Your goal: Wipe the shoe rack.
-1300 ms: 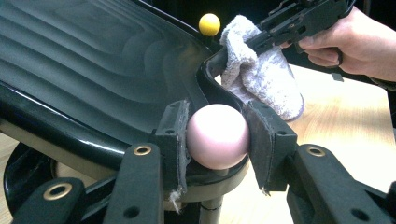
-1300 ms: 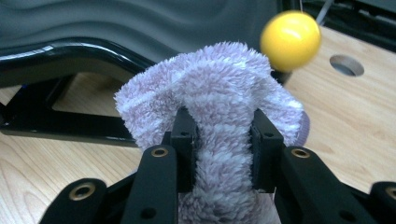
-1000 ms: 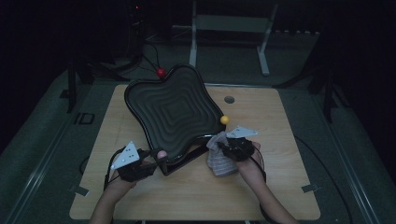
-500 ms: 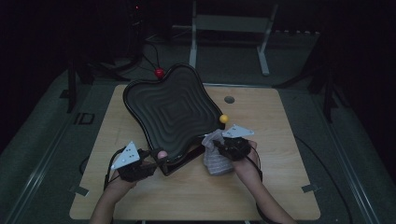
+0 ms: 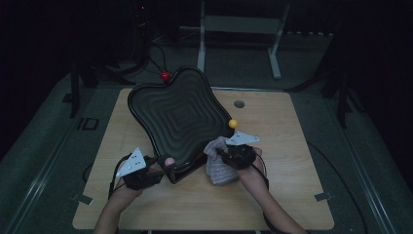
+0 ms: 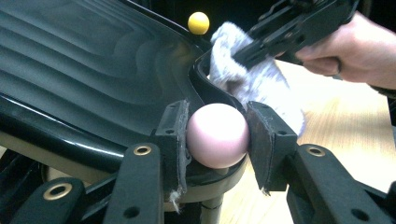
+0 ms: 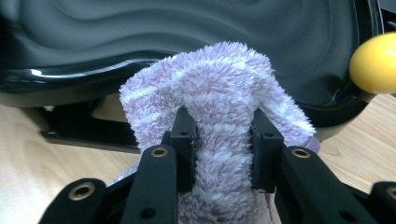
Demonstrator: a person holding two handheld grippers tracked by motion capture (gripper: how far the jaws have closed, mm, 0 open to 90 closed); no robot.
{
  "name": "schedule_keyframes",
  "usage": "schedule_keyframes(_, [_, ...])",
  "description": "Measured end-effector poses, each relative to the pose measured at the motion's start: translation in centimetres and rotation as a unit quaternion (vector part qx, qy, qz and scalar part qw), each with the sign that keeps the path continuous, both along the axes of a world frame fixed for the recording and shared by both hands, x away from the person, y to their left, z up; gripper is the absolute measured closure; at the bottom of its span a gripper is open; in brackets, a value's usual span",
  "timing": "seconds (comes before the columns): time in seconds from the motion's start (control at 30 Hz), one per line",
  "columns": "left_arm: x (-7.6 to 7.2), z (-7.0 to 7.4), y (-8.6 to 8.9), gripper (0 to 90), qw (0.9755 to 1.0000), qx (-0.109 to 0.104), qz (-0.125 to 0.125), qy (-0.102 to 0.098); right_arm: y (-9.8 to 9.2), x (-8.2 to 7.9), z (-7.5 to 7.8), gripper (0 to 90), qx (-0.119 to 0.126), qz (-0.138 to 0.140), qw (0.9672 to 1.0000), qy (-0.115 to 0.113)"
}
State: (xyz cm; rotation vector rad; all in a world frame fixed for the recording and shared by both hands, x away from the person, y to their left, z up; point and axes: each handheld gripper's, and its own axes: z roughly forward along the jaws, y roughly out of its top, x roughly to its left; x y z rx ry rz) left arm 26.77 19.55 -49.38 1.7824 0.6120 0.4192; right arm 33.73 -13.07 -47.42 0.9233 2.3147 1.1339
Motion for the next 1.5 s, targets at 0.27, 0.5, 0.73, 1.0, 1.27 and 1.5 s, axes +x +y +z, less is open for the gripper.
schedule_keyframes(0.27, [0.0, 0.0, 0.0, 60.2, 1.0, 0.0, -0.001, 0.0, 0.7, -0.3, 0.3, 68.4, 0.006, 0.018, 0.9997, 0.011])
schedule_keyframes(0.5, [0.0, 0.0, 0.0, 60.2, 1.0, -0.001, -0.001, 0.001, 1.8, 0.6, -0.3, 68.4, 0.03, 0.036, 0.9985, 0.029])
schedule_keyframes(0.73, [0.0, 0.0, 0.0, 60.2, 1.0, -0.001, -0.002, 0.002, 2.3, 0.1, 0.1, 68.4, 0.031, 0.062, 0.9973, 0.026])
schedule_keyframes(1.0, [0.0, 0.1, 0.0, 60.2, 1.0, 0.003, -0.001, 0.001, 3.5, 0.1, -0.8, 68.4, 0.015, 0.079, 0.9959, 0.041])
schedule_keyframes(1.27, [0.0, 0.0, 0.0, 60.2, 1.0, 0.001, 0.0, 0.002, 4.0, -1.2, -0.4, 68.4, 0.006, 0.099, 0.9944, 0.035])
schedule_keyframes(1.5, [-0.1, 0.0, -0.1, 60.2, 1.0, 0.002, 0.0, 0.0, 4.5, -2.8, -0.6, 68.3, 0.005, 0.12, 0.9918, 0.041])
